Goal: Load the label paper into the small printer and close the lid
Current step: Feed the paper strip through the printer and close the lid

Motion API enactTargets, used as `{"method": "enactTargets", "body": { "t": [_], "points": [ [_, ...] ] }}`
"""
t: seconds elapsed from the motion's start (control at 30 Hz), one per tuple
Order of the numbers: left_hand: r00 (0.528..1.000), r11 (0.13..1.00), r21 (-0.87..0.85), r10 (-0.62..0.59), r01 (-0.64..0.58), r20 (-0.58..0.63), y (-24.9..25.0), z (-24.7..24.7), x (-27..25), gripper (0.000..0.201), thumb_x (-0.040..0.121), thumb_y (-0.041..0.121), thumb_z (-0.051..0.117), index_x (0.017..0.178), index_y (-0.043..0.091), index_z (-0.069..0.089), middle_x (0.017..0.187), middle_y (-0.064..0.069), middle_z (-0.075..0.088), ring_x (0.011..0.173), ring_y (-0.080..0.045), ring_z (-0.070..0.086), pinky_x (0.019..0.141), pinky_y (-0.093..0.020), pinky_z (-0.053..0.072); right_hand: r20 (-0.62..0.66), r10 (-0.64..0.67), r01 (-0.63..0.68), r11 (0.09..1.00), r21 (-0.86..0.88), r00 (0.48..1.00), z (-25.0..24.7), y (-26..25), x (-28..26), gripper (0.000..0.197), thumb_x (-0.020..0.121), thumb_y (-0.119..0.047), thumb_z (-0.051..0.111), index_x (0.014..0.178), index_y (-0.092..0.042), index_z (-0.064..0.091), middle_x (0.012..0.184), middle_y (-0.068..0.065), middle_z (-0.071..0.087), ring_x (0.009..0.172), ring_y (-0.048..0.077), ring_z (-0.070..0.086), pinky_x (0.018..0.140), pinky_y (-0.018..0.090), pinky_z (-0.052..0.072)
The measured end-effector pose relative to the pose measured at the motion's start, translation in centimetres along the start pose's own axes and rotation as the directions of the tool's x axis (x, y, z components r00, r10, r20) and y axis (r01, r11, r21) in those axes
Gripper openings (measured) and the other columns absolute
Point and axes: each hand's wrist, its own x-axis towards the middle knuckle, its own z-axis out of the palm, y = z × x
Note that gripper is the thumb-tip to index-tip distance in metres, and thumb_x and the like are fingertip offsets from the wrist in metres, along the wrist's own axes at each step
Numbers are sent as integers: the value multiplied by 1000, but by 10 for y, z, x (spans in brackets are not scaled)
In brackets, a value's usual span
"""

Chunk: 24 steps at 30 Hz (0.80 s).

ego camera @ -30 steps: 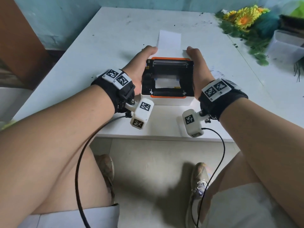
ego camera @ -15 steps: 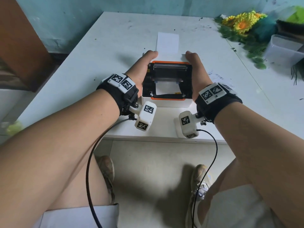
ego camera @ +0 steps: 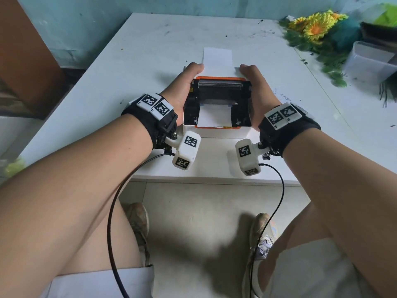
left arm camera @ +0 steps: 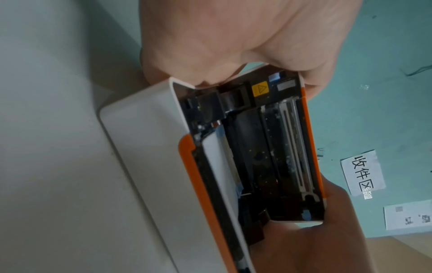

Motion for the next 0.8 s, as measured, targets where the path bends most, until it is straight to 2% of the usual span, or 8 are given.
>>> {"method": "enactTargets", "body": {
  "t": [0.07,0.13,0.2,0.3,0.43,0.53,0.63,0.8],
  "points": [
    [1000,1000,-11,12,-12,-13,0,0,0,25,95,52,62,87,29,65,76,1,71,73,-22,68,75,-30,55,-14,-13,13,1000,-16,1000,0,0,1,43,86,-66,63,81,-24,68,84,4,70,81,24,68,98,41,55],
    [1000,999,-25,21,-21,-15,0,0,-2,24,96,51,63,86,29,65,74,1,72,68,-21,69,72,-28,57,-17,-27,27,999,-25,999,1,1,2,45,84,-68,62,80,-24,70,86,6,71,84,26,68,105,46,53],
    [1000,1000,-23,16,-17,-8,0,0,-3,24,96,51,62,85,29,65,71,2,72,64,-20,70,69,-26,58,0,-32,32,999,-20,999,1,2,2,45,85,-68,60,83,-23,70,88,7,71,84,27,68,101,45,54],
    [1000,1000,-8,11,-11,-10,0,1,-4,24,96,53,61,89,31,65,83,1,71,72,-21,69,72,-28,57,13,-29,29,1000,8,999,1,1,1,41,90,-64,59,90,-24,71,89,5,74,82,26,72,94,45,58],
    [1000,1000,-21,19,-19,-15,0,1,-6,25,98,53,60,89,29,63,72,3,70,57,-16,68,54,-19,55,2,-42,42,999,27,999,2,0,-2,40,92,-61,59,87,-23,71,88,7,73,86,27,69,93,44,58],
    [1000,1000,-27,15,-15,-16,0,1,-5,26,96,53,62,89,28,64,72,3,70,62,-18,68,63,-23,56,17,-27,27,999,32,999,3,-1,-6,41,97,-59,55,81,-23,69,76,4,74,73,25,72,82,38,58],
    [1000,1000,-29,11,-11,-17,-1,1,-2,25,95,53,63,89,28,66,70,3,71,65,-20,68,68,-27,57,32,-27,26,999,39,999,2,-3,-10,41,99,-57,54,84,-22,69,78,4,76,72,25,74,81,39,58],
    [1000,1000,-9,9,-9,4,-1,1,-2,27,97,54,60,91,28,64,85,-2,68,78,-23,66,77,-31,54,40,-36,34,998,44,999,0,-3,-12,38,99,-55,56,83,-22,68,74,3,76,67,22,74,74,32,60]
  ]
}}
